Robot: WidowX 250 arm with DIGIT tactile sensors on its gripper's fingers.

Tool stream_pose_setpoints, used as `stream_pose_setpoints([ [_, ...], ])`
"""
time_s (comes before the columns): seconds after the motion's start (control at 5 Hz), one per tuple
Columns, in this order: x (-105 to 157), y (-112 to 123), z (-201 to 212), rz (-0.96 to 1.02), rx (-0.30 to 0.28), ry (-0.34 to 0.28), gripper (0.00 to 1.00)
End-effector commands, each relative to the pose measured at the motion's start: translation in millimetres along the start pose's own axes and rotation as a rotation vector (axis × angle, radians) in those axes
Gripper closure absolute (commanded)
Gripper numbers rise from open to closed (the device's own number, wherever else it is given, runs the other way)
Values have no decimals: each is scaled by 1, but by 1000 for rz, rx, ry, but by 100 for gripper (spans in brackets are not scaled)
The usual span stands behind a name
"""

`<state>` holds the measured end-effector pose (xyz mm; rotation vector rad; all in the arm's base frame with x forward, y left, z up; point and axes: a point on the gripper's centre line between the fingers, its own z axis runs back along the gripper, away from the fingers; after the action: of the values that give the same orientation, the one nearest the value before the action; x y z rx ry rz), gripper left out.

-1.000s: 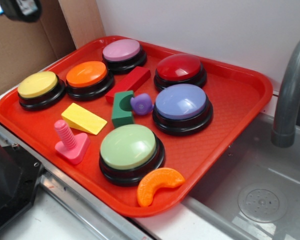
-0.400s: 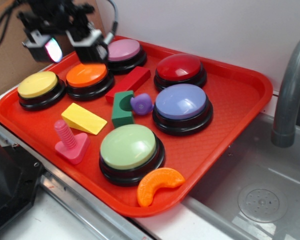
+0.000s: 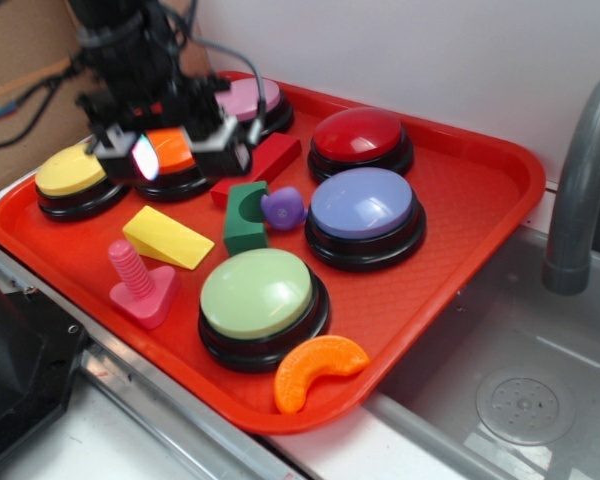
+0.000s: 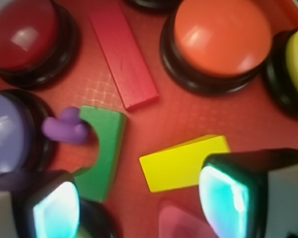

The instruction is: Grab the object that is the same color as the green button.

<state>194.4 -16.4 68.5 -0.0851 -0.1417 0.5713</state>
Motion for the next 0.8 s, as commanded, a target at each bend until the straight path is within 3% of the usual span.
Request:
stream_pose_setpoints([
  [0.0, 13, -5, -22, 28, -24, -80, 0],
  [0.4, 18, -9, -38, 28, -37, -75, 0],
  [0.6, 22, -7, -42, 59, -52, -44, 0],
])
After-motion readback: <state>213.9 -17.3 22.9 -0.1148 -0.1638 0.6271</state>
